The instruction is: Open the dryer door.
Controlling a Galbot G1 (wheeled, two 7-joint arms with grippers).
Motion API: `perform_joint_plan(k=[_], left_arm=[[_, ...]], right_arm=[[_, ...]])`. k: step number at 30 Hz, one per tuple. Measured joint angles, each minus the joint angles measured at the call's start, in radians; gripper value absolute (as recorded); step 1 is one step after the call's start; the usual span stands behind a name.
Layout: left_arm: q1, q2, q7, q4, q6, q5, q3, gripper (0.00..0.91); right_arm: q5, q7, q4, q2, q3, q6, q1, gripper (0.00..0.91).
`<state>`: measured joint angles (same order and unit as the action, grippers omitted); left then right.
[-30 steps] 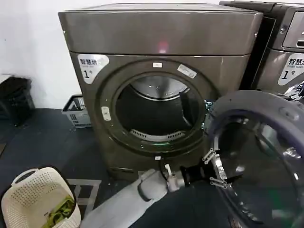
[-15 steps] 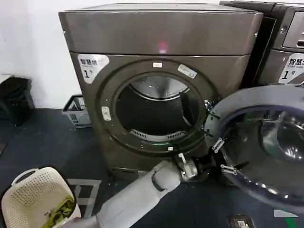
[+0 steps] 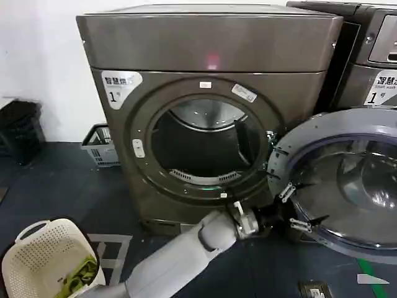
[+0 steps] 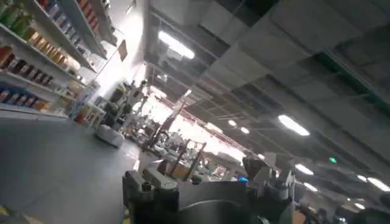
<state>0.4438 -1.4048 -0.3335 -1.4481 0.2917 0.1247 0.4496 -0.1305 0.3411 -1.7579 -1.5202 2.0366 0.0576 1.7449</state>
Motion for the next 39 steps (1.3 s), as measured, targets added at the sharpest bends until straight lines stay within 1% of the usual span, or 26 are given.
perform_joint_plan(k=[2,6,11,14,17,21,27,31,34,37,39], left_arm=[[0.016,0.021,0.000,-0.036,-0.019,0.004,-0.002,0.907],[0.058,0.077,-0.001,-0.139,-0.047,0.009,-0.017,0.907],[0.123,0.162,-0.001,-0.262,-0.061,0.013,-0.053,0.907],[0.162,0.220,0.002,-0.329,-0.087,0.060,-0.076,0.907],[0.207,0.292,0.010,-0.414,-0.127,0.124,-0.113,0.907],[0.318,0.413,0.035,-0.556,-0.162,0.175,-0.217,0.907],[0.566,0.564,0.115,-0.749,-0.269,0.207,-0.440,0.907],[0.742,0.623,0.177,-0.852,-0.359,0.201,-0.608,0.907],[0.864,0.622,0.276,-0.913,-0.463,0.269,-0.732,0.907],[0.936,0.603,0.402,-0.968,-0.628,0.426,-0.847,0.907],[0.971,0.590,0.518,-0.997,-0.744,0.559,-0.932,0.907]], right_arm=[[-0.004,-0.001,-0.005,0.000,-0.001,0.003,-0.003,0.907],[-0.052,-0.020,-0.022,-0.002,-0.015,0.011,-0.003,0.907],[-0.072,-0.027,-0.043,-0.004,-0.039,0.008,-0.005,0.907],[-0.095,-0.029,-0.053,-0.004,-0.062,0.001,-0.011,0.907],[-0.097,-0.033,-0.057,0.000,-0.083,-0.020,-0.018,0.907],[-0.097,-0.034,-0.057,0.013,-0.111,-0.029,-0.025,0.907],[-0.093,-0.037,-0.045,0.036,-0.151,-0.034,-0.035,0.907],[-0.093,-0.041,-0.026,0.055,-0.175,-0.036,-0.046,0.907],[-0.101,-0.045,-0.008,0.068,-0.182,-0.047,-0.051,0.907],[-0.103,-0.048,0.013,0.081,-0.185,-0.073,-0.051,0.907],[-0.105,-0.050,0.028,0.086,-0.185,-0.077,-0.050,0.907]])
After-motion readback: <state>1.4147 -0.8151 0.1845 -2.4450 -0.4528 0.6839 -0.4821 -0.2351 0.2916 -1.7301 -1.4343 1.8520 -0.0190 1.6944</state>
